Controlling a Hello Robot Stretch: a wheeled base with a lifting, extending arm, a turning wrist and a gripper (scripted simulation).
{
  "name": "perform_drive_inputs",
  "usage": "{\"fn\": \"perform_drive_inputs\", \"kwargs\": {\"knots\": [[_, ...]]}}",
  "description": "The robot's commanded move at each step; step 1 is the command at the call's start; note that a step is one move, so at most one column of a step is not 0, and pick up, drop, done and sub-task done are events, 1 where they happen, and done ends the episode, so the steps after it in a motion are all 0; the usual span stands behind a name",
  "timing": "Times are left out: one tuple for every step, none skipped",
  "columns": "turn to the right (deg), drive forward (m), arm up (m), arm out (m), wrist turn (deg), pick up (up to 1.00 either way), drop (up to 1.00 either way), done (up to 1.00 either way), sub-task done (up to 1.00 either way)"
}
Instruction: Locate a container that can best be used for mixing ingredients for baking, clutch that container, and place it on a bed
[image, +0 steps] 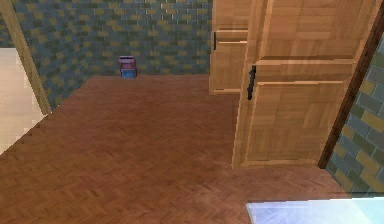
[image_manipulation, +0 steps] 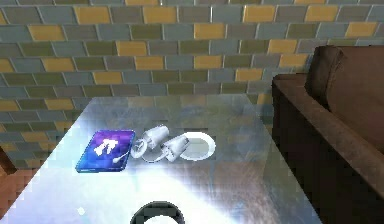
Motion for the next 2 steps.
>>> {"fn": "perform_drive_inputs", "kwargs": {"knots": [[0.0, 0.00, 0.32, 0.00, 0.0, 0.00, 0.00, 0.00, 0.00], [0.0, 0.00, 0.00, 0.00, 45.0, 0.00, 0.00, 0.00, 0.00]]}}
